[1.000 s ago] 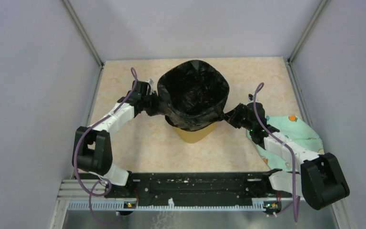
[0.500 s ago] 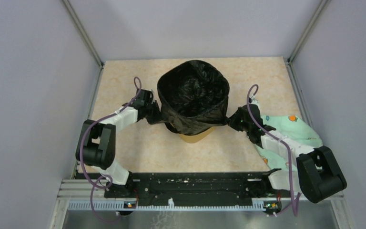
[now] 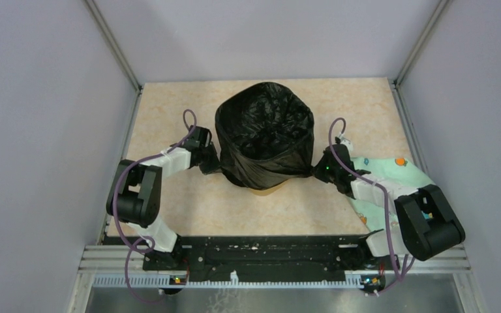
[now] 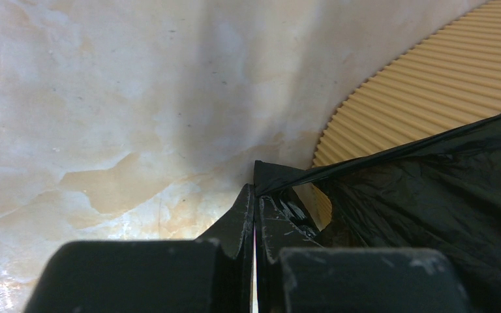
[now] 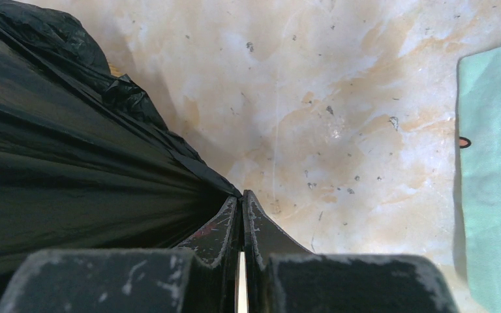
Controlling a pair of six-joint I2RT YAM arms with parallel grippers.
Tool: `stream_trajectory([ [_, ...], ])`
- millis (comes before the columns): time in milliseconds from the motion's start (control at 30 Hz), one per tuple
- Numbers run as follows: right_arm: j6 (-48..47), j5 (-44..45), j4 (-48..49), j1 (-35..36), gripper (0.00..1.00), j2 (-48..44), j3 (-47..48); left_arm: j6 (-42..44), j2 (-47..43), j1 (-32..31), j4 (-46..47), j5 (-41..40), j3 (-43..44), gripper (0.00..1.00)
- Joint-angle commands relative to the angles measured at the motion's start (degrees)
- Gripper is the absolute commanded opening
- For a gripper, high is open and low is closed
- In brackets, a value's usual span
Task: Put the trash bags into the trash bin
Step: Place the trash bag in the trash bin.
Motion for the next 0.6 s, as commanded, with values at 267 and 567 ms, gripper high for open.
stream_trajectory([
  [267, -3.78, 4.80, -4.46, -5.49, 0.00, 1.76, 0.52, 1.09, 2.40, 0.17, -0.63, -7.66, -0.80, 0.05],
  [567, -5.56, 0.47, -8.54, -5.81, 0.00, -2.67, 2.32, 0.66, 0.86, 0.13, -0.80, -5.99, -1.61, 0.24],
])
